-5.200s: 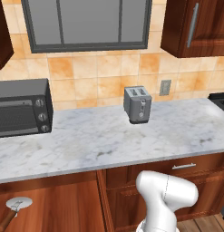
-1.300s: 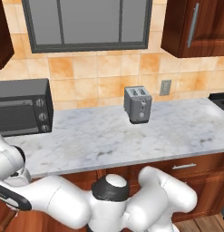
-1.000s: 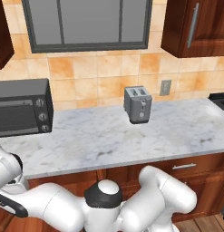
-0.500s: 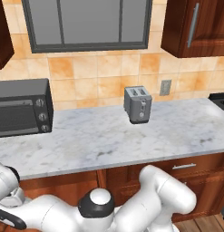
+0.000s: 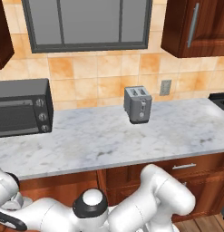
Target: Take the pizza cutter from the drawer on the left and place it on the dining counter for cutting.
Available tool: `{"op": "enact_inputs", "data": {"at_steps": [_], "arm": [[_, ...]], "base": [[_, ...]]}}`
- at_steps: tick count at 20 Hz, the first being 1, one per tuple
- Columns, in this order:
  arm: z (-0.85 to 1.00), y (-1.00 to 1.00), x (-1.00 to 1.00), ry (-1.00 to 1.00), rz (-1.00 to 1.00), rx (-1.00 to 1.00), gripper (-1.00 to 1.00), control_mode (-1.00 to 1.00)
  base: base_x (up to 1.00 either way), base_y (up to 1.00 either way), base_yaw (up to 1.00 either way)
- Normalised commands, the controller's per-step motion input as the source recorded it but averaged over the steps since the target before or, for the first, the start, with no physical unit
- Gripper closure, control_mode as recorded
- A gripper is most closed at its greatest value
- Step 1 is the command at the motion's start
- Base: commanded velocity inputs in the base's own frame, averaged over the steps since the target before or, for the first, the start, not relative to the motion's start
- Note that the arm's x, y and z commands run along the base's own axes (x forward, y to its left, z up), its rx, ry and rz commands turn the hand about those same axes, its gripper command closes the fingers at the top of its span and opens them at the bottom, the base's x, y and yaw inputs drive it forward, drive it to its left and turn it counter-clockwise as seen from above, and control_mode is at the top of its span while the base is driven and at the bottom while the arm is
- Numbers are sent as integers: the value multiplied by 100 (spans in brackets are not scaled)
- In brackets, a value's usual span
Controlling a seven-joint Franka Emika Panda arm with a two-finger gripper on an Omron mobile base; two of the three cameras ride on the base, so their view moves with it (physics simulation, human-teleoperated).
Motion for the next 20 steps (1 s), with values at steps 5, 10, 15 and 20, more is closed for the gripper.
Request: {"op": "enact_inputs", "data": {"at_steps": [5, 10, 15, 20], "arm": [[-38, 31, 2, 0, 0, 0, -100, -100], [-7, 2, 0, 0, 0, 0, -100, -100], [-34, 0, -8, 0, 0, 0, -100, -100], [-37, 0, -16, -2, -1, 0, -100, -100]], "base": [[0, 0, 0], [0, 0, 0], [0, 0, 0], [0, 0, 0]]}}
